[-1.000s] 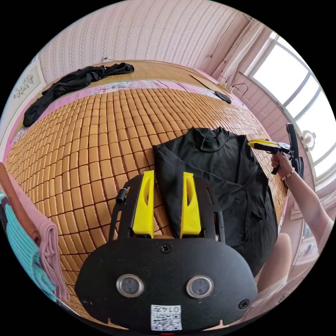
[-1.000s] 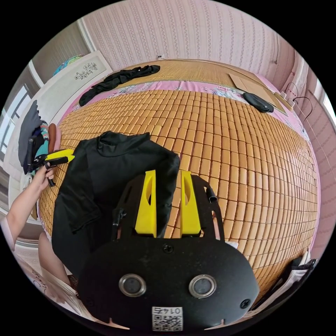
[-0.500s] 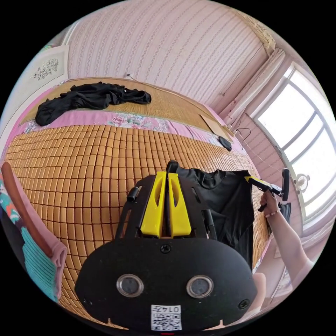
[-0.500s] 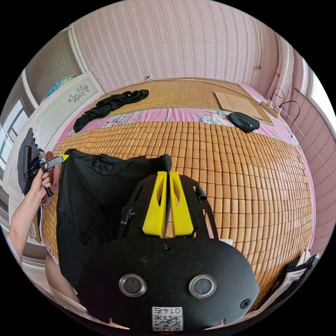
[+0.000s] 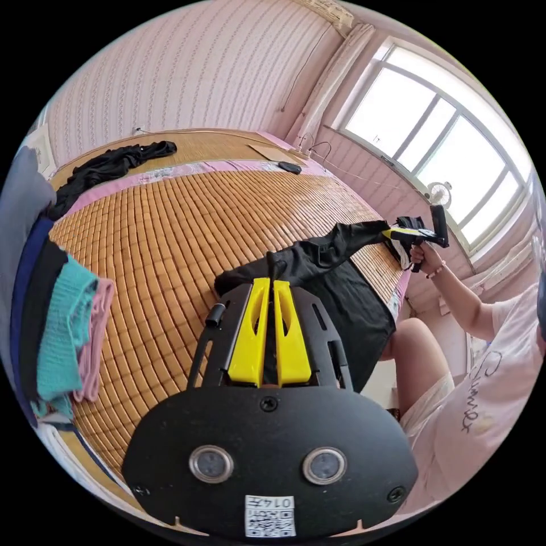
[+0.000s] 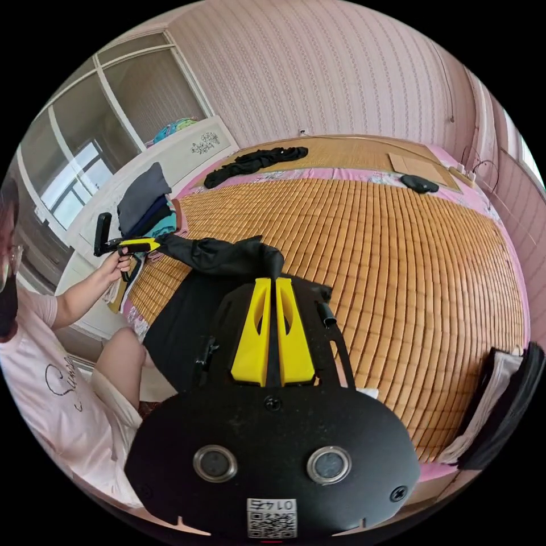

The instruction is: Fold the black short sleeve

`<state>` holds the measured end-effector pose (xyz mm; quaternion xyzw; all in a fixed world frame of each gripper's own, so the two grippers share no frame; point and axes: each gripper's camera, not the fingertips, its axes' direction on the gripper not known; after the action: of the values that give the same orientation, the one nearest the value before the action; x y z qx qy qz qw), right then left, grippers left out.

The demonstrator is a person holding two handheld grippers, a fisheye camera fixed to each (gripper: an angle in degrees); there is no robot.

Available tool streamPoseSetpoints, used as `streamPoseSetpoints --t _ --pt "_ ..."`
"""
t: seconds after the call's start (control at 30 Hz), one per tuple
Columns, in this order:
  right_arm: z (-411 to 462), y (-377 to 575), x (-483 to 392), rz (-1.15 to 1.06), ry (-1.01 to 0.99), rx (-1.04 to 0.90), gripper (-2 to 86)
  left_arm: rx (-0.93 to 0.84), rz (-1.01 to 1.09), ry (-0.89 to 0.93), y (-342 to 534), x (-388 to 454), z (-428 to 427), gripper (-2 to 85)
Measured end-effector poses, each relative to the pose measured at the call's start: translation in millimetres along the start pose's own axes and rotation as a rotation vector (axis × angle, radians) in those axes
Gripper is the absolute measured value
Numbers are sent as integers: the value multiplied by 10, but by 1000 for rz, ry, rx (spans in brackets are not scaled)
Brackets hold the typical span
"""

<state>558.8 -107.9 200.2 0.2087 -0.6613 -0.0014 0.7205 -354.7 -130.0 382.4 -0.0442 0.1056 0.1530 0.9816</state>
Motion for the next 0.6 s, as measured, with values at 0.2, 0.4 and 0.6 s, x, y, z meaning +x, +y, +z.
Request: streamPoseSetpoints --t 0.2,0.4,0.6 --pt "616 1183 1 171 52 -259 -5 -110 -145 42 1330 372 531 -9" --pt "486 1299 -78 179 58 -159 -3 -58 -340 108 1679 173 608 -7" --pt "670 1532 -58 190 112 -287 17 -188 -297 -9 1932 297 750 40"
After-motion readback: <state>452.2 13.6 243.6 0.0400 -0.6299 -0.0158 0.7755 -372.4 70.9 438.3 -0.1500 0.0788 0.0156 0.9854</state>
